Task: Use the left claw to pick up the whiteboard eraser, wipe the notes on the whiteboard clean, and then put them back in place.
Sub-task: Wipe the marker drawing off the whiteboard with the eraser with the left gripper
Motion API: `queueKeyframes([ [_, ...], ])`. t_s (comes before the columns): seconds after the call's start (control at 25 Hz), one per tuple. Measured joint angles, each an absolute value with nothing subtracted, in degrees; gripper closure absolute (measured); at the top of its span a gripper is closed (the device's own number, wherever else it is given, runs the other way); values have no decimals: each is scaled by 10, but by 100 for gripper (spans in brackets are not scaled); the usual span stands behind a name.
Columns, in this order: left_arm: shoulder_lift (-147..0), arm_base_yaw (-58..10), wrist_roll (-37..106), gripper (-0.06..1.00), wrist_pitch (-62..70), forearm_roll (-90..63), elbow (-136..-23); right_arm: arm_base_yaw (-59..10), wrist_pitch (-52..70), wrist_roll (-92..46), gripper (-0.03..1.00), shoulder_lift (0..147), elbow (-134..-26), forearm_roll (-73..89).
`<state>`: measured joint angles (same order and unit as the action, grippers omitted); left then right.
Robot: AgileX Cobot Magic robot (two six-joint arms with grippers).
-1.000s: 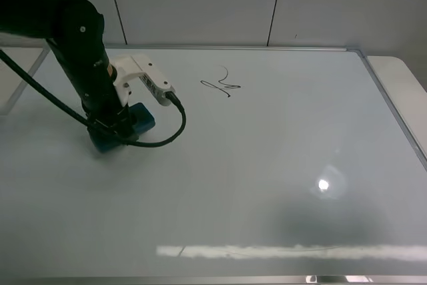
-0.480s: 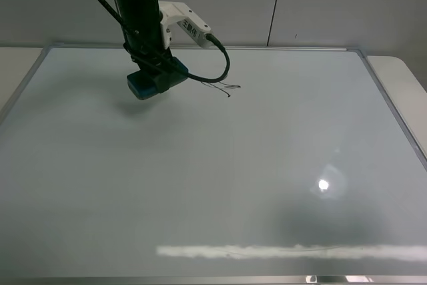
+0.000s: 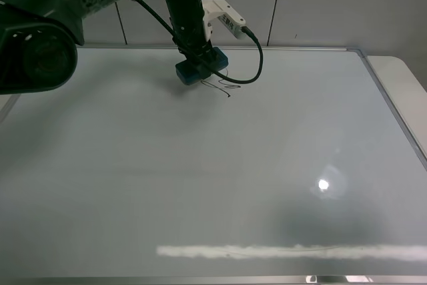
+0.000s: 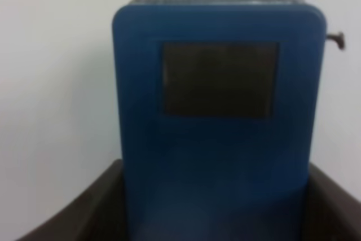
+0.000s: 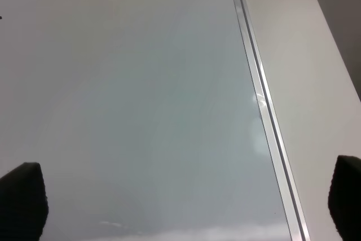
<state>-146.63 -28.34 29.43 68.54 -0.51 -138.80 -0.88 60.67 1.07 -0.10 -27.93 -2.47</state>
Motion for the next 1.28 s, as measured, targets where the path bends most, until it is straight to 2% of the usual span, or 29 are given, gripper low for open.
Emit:
queueKeyframes([
  [0.2, -1533, -283, 300, 39, 688, -5, -1431, -9, 607, 11, -3, -1, -279, -25],
  [0.48, -1539, -299, 300, 39, 688, 4, -1439, -9, 607, 11, -3, -1, -279, -25],
  [1.0, -1545, -398, 276, 39, 688, 0, -1439, -9, 607, 11, -3, -1, -279, -25],
  [1.28, -1549, -378, 296, 39, 688, -31, -1439, -9, 607, 11, -3, -1, -279, -25],
])
